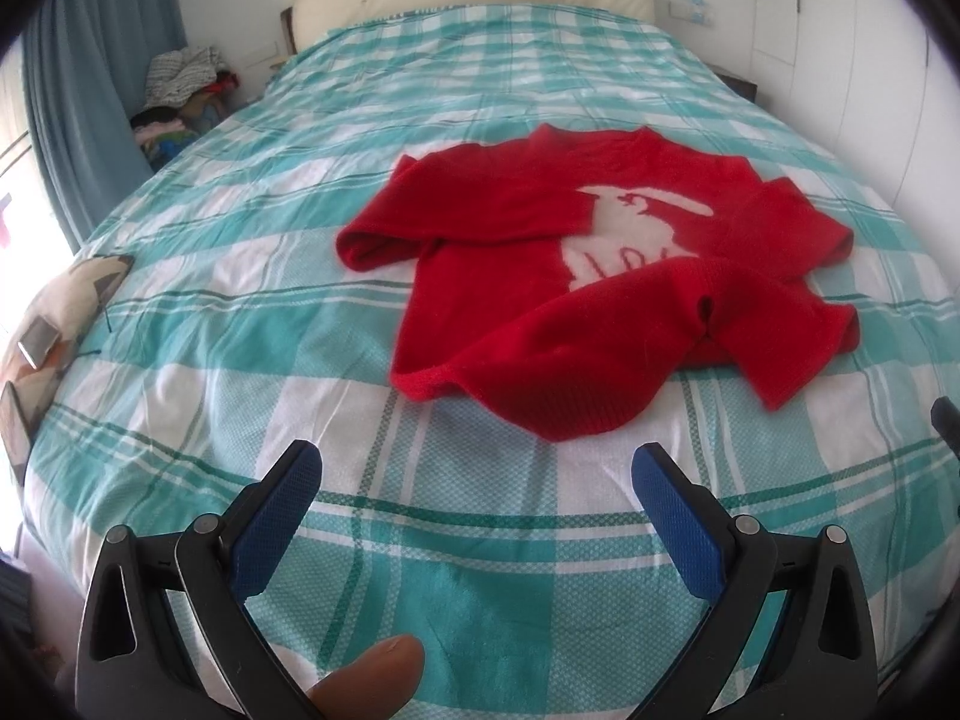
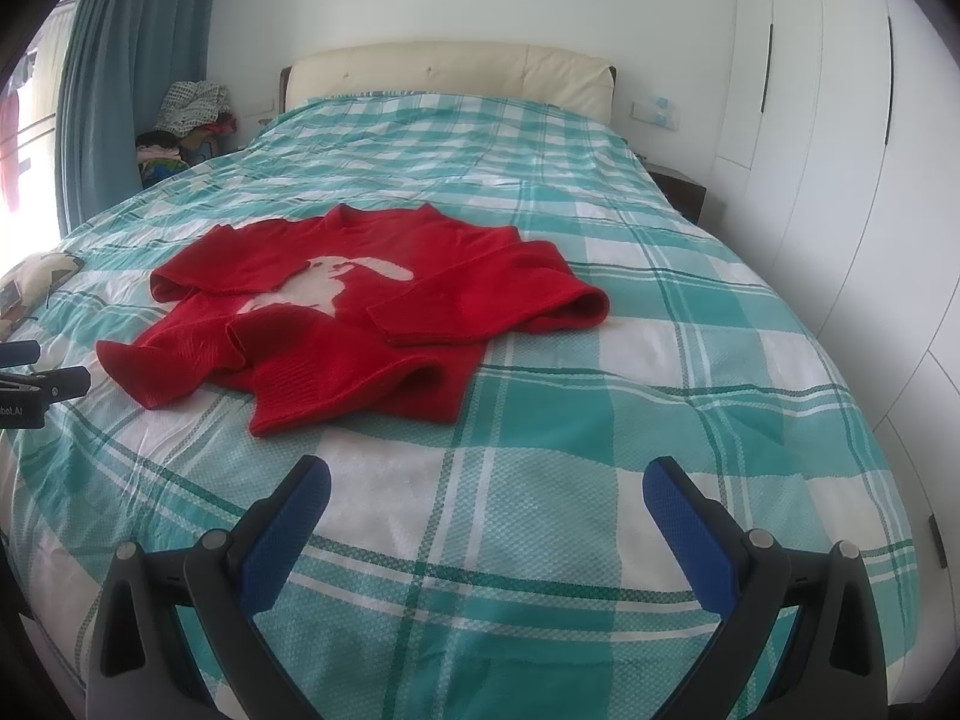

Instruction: Fold small clothes

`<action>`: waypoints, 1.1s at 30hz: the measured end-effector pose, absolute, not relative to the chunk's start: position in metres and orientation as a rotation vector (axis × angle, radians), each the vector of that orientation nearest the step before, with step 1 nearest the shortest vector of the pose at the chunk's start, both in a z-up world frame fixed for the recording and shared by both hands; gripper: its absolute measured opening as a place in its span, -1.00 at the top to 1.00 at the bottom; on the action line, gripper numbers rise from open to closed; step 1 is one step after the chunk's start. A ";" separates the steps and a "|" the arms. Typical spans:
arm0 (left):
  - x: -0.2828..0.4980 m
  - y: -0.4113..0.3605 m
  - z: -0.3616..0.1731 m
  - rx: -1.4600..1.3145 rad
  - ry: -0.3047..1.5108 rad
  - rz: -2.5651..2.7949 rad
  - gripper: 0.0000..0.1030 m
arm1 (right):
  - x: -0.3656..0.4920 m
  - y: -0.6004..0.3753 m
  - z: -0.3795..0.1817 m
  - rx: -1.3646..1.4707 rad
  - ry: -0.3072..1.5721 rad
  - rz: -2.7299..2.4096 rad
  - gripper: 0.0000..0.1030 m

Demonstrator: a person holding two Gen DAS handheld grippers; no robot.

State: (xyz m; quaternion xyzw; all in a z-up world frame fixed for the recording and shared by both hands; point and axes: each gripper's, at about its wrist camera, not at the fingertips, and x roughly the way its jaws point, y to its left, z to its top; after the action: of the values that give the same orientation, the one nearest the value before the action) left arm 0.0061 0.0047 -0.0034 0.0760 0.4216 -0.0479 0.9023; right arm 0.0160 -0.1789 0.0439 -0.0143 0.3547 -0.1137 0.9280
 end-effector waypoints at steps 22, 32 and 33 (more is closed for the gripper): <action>0.012 0.018 -0.010 0.118 0.931 -0.064 -1.00 | 0.014 -0.175 0.045 -0.032 0.722 -0.224 -0.99; 0.022 0.021 -0.018 -0.010 1.014 -0.198 -0.99 | 0.013 -0.169 0.045 -0.018 0.730 -0.163 -0.99; 0.024 0.022 -0.020 -0.033 1.025 -0.218 -0.99 | 0.013 -0.167 0.045 -0.021 0.730 -0.155 -0.99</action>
State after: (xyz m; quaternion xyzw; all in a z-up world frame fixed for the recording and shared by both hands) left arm 0.0236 0.0219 -0.0203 -0.0156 0.4894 -0.1043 0.8656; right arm 0.0129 -0.1675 0.0451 -0.0105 0.3567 -0.0759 0.9311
